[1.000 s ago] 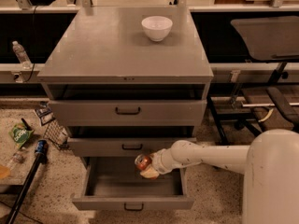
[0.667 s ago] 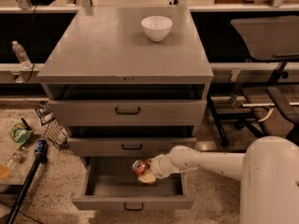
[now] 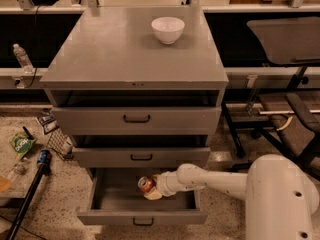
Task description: Place coke can into bottom drawer
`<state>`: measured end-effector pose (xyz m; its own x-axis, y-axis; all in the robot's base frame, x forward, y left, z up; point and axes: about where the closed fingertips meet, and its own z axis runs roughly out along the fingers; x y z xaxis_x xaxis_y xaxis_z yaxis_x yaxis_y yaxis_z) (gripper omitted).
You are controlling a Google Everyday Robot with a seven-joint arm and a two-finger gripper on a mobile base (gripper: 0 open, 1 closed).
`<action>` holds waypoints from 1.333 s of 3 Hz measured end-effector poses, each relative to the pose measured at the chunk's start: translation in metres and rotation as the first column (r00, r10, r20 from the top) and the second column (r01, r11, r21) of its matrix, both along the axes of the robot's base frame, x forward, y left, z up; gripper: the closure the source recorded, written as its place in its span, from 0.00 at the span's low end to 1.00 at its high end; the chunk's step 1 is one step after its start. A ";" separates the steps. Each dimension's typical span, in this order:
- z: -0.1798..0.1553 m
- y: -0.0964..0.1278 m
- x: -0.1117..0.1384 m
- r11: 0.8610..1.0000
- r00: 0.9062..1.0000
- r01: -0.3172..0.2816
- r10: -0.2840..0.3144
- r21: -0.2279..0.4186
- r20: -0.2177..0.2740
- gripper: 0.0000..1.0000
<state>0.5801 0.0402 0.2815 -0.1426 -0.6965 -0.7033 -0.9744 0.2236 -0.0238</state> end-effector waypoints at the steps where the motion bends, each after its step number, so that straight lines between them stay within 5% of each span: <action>1: -0.026 -0.001 0.007 1.000 1.000 0.005 -0.005 -0.004 0.007 0.51; 3: -0.062 -0.007 0.014 1.000 1.000 -0.003 0.003 -0.007 -0.018 0.05; 4: -0.063 -0.010 0.021 0.999 1.000 0.016 -0.016 0.028 -0.023 0.16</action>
Offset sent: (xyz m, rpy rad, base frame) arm 0.0209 -0.0158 -0.0750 -0.0114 0.0195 0.0157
